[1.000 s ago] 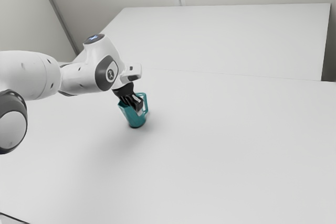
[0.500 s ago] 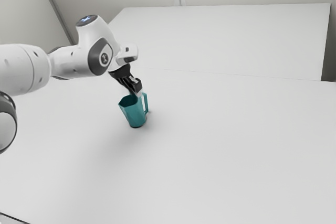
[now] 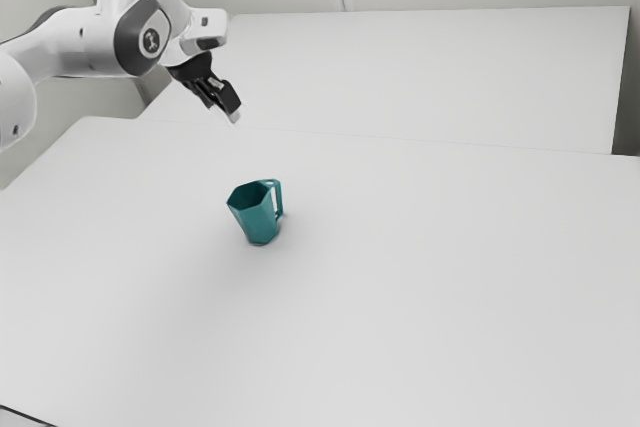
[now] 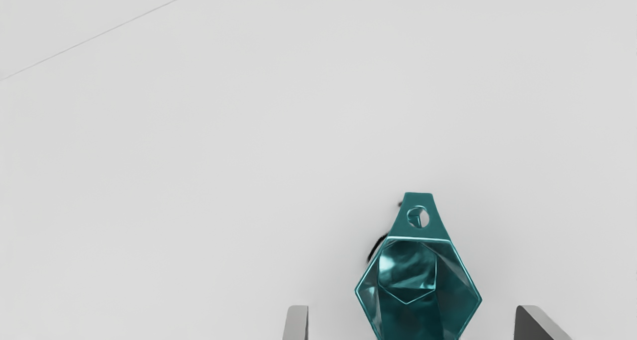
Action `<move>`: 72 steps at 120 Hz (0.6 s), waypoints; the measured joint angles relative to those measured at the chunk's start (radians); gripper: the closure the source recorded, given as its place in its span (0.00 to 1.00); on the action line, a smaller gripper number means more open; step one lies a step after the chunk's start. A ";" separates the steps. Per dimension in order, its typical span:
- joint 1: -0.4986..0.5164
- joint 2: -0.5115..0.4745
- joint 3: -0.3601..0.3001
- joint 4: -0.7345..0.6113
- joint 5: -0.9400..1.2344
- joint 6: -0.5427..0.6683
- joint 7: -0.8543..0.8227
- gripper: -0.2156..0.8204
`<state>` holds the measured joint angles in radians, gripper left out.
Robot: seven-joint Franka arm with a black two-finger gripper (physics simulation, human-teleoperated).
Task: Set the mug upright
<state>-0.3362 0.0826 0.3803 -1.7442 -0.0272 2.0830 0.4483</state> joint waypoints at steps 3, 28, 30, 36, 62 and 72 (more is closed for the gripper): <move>0.004 -0.009 -0.002 0.004 0.007 -0.013 -0.002 0.37; 0.079 -0.051 -0.065 0.092 0.077 -0.138 -0.028 0.28; 0.080 -0.054 -0.066 0.095 0.083 -0.146 -0.031 0.28; 0.084 -0.064 -0.068 0.099 0.099 -0.169 -0.038 0.27; 0.092 -0.082 -0.064 0.136 0.127 -0.244 -0.065 0.24; 0.096 -0.094 -0.065 0.143 0.138 -0.265 -0.078 0.24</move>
<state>-0.2400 -0.0117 0.3157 -1.6011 0.1106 1.8179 0.3699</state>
